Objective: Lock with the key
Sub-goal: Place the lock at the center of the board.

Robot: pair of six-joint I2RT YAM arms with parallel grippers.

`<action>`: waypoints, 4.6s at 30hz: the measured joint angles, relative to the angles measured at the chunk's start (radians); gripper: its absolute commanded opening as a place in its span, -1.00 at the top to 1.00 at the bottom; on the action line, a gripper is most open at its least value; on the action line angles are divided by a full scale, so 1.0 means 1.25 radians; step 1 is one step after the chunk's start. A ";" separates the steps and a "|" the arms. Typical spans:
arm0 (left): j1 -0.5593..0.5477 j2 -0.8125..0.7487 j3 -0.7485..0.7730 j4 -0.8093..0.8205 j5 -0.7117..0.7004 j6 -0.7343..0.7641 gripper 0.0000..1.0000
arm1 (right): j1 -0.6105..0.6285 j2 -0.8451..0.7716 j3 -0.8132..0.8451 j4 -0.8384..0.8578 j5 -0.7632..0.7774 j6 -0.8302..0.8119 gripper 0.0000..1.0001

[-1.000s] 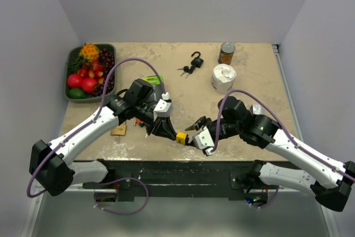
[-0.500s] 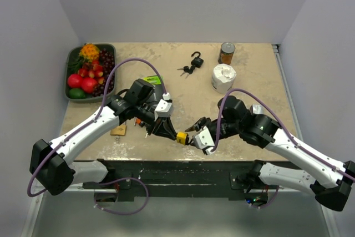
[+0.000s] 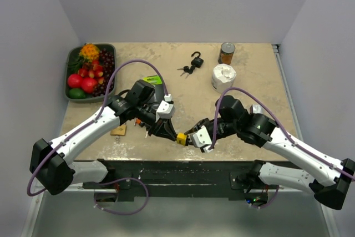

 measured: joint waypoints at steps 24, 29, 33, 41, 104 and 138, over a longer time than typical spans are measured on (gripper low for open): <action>-0.016 0.002 0.000 -0.043 -0.054 -0.025 1.00 | 0.000 -0.010 -0.077 0.098 -0.011 0.028 0.39; -0.008 -0.005 -0.031 -0.012 -0.053 -0.061 1.00 | 0.004 -0.017 -0.079 0.094 0.037 0.070 0.07; 0.047 -0.008 -0.050 0.013 -0.022 -0.106 1.00 | -0.022 -0.056 -0.078 0.110 0.136 0.095 -0.60; 0.102 0.070 -0.046 0.066 -0.060 -0.318 1.00 | -0.057 -0.084 -0.023 0.052 0.270 0.186 -0.93; 0.168 0.003 -0.061 0.359 -0.163 -0.819 -0.98 | 0.020 0.151 -0.019 0.173 0.492 0.253 1.00; 0.286 -0.215 -0.065 0.396 -0.406 -0.612 -0.98 | -0.282 0.421 -0.110 0.233 0.804 1.068 1.00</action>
